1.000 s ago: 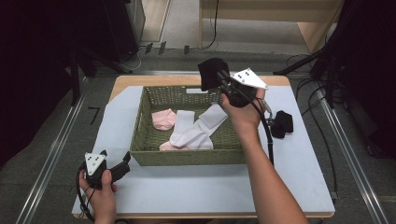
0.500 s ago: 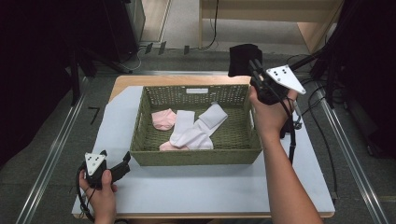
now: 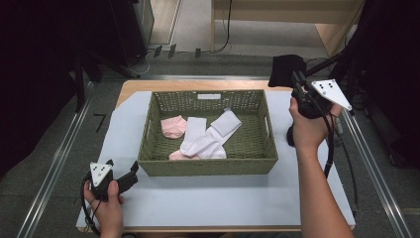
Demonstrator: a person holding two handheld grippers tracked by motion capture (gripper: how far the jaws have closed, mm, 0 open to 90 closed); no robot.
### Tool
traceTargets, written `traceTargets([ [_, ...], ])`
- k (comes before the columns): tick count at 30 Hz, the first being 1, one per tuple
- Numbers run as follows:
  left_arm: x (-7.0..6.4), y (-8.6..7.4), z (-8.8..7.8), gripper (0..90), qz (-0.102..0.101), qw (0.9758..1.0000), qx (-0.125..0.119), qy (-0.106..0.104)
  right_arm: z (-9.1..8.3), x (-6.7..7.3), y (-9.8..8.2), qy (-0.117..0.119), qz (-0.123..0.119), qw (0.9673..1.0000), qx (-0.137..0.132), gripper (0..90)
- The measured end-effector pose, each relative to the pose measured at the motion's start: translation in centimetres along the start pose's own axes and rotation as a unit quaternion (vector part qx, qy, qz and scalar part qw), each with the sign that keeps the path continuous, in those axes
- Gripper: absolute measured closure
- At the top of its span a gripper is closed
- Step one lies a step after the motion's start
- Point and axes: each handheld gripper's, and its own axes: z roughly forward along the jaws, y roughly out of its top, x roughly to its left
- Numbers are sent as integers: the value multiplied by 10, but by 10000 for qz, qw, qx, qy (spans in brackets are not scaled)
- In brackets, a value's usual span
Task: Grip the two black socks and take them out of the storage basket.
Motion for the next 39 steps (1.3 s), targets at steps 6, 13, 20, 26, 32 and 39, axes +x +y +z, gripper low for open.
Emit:
traceTargets([
  [6,0,0,0,147,2,10000,-3,-2,-9,-17,-15,-164,25,9998,148,823],
  [13,0,0,0,147,1,10000,-11,0,-24,-36,-49,-406,77,9978,522,822],
  [20,0,0,0,147,4,10000,-8,3,-35,-40,-79,-605,166,9936,937,822],
  [26,0,0,0,147,18,10000,-19,-4,-45,-46,-111,-814,331,9873,1327,820],
  [32,-1,0,0,147,14,10000,-18,3,-48,-52,-116,-948,480,9839,1436,808],
  [39,0,0,0,147,10,10000,-28,-6,-56,-55,-106,-946,820,9858,1123,639],
])
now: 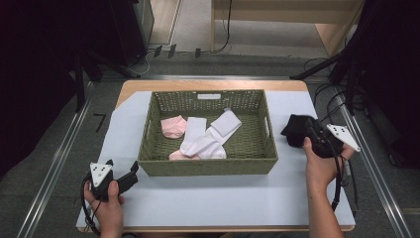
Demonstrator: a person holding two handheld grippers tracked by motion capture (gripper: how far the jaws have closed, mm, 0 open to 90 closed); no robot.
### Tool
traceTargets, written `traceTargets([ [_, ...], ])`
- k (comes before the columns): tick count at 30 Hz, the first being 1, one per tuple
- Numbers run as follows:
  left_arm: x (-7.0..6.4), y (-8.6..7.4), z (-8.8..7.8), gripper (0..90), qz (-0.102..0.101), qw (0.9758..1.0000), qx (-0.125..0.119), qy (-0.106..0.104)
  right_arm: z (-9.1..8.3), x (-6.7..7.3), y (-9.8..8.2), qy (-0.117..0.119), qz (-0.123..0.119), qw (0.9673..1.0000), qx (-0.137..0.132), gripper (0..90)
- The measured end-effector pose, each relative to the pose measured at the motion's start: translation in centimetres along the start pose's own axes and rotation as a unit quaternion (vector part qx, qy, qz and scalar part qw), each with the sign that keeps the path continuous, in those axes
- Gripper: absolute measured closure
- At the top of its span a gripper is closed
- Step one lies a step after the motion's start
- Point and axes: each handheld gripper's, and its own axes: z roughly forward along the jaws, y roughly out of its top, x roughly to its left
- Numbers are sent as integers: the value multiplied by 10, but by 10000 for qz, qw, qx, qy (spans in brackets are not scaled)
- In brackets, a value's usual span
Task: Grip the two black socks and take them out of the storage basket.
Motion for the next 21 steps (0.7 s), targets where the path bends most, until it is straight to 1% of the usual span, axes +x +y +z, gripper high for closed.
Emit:
traceTargets([
  [1,0,0,0,147,0,10000,0,0,0,0,0,0,0,10000,0,639],
  [2,0,0,0,147,-5,10000,-2,0,-1,0,1,55,18,10000,-47,597],
  [3,0,0,0,147,-9,10000,-3,0,-3,-1,3,218,25,9998,-30,522],
  [4,0,0,0,147,-9,10000,-3,0,-5,-1,3,277,-19,9996,-28,470],
  [5,0,0,0,147,-11,10000,-4,2,-5,-1,3,277,-19,9996,-28,470],
  [6,0,0,0,147,-6,10000,-5,3,-7,0,4,262,-12,9996,-45,401],
  [7,0,0,0,147,-11,10000,-4,4,-10,0,5,237,-68,9997,-79,339],
  [8,0,0,0,147,-11,10000,-6,4,-12,-1,5,268,-115,9995,-155,299],
  [9,0,0,0,147,-8,10000,-6,0,-14,-1,6,303,-100,9993,-182,271],
  [11,0,0,0,147,-2,10000,-8,1,-21,-4,8,458,-34,9987,-226,238],
  [15,0,0,0,147,0,10000,-8,-1,-34,-11,10,593,-51,9980,-210,185],
  [17,0,0,0,147,6,10000,-13,5,-42,-18,8,611,-59,9979,-208,173],
  [18,0,0,0,147,9,10000,-10,6,-48,-23,6,635,-41,9978,-209,155],
  [19,0,0,-1,147,8,10000,-31,3,-48,-23,6,635,-41,9978,-209,155],
  [21,0,0,-1,147,20,10000,-53,13,-56,-33,2,739,13,9970,-219,150],
])
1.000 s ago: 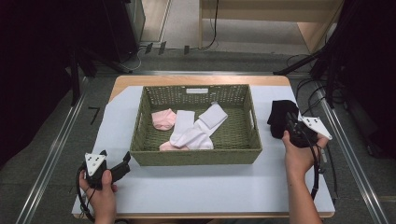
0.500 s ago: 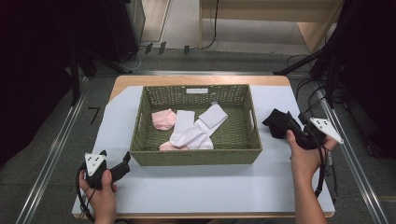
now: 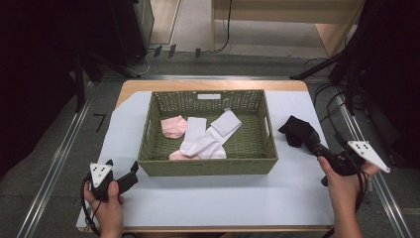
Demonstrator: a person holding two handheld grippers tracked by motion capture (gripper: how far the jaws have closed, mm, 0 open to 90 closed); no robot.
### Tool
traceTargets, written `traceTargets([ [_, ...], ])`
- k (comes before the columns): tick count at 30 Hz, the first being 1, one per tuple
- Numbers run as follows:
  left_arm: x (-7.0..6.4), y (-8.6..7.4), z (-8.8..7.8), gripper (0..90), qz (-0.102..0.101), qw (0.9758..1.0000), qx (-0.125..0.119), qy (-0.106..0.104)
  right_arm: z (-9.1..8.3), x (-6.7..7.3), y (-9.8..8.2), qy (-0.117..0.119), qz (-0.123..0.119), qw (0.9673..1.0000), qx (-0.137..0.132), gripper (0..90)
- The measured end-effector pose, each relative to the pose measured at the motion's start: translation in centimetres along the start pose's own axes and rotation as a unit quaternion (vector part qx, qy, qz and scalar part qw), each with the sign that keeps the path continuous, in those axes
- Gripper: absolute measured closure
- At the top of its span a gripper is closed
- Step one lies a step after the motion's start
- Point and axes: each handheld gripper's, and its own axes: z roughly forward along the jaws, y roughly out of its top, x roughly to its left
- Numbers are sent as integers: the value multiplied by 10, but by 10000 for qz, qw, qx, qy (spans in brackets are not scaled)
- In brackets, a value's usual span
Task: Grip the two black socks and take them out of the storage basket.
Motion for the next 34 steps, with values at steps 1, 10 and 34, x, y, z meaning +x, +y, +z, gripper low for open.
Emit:
traceTargets([
  [1,0,0,0,147,-1,10000,-2,-1,-5,-4,-2,31,10,10000,23,149],
  [10,-1,-1,-1,147,42,10000,-52,0,-49,-41,-25,13,39,9999,162,147],
  [34,-5,-3,-6,149,219,9994,-273,36,-59,-38,-61,258,-871,9936,666,169],
])
